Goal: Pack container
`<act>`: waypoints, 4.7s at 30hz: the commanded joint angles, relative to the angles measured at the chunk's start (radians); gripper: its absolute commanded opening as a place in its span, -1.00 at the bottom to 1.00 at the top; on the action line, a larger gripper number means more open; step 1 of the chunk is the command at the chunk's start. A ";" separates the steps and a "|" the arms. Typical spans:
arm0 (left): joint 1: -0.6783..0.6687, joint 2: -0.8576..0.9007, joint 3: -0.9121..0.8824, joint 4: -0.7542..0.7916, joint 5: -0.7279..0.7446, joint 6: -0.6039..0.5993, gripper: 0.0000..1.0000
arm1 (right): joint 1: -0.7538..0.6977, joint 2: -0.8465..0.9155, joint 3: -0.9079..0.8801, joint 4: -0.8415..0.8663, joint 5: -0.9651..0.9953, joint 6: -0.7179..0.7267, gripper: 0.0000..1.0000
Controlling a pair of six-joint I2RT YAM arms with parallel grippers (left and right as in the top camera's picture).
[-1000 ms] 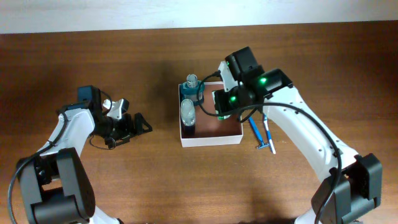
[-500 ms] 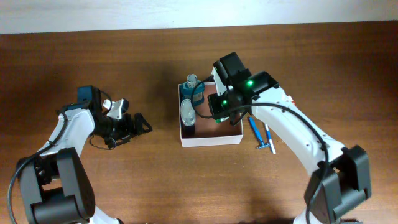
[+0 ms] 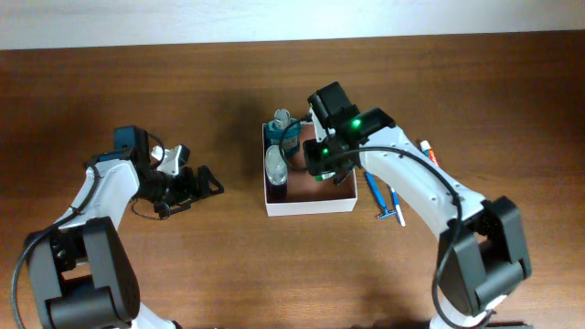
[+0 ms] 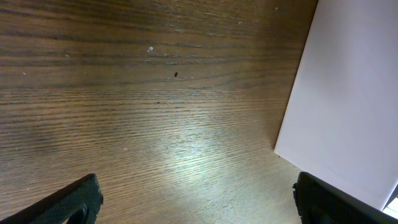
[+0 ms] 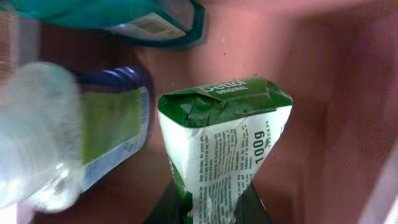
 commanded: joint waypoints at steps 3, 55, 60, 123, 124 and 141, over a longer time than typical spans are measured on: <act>0.003 -0.026 -0.006 0.000 0.003 0.012 0.99 | 0.010 0.046 -0.010 0.022 0.013 0.013 -0.79; 0.003 -0.026 -0.006 0.000 0.003 0.012 0.99 | -0.247 -0.116 0.286 -0.527 0.245 -0.045 -0.12; 0.003 -0.026 -0.006 0.000 0.003 0.012 0.99 | -0.374 -0.116 0.224 -0.526 0.245 -0.066 0.00; 0.003 -0.026 -0.006 0.000 0.003 0.012 0.99 | -0.594 0.062 -0.296 0.327 0.188 -0.488 0.24; 0.003 -0.026 -0.006 0.000 0.003 0.012 0.99 | -0.594 0.062 -0.296 0.326 0.188 -0.480 0.19; 0.003 -0.026 -0.006 0.000 0.003 0.012 0.99 | -0.594 0.062 -0.296 0.301 0.030 -0.327 0.06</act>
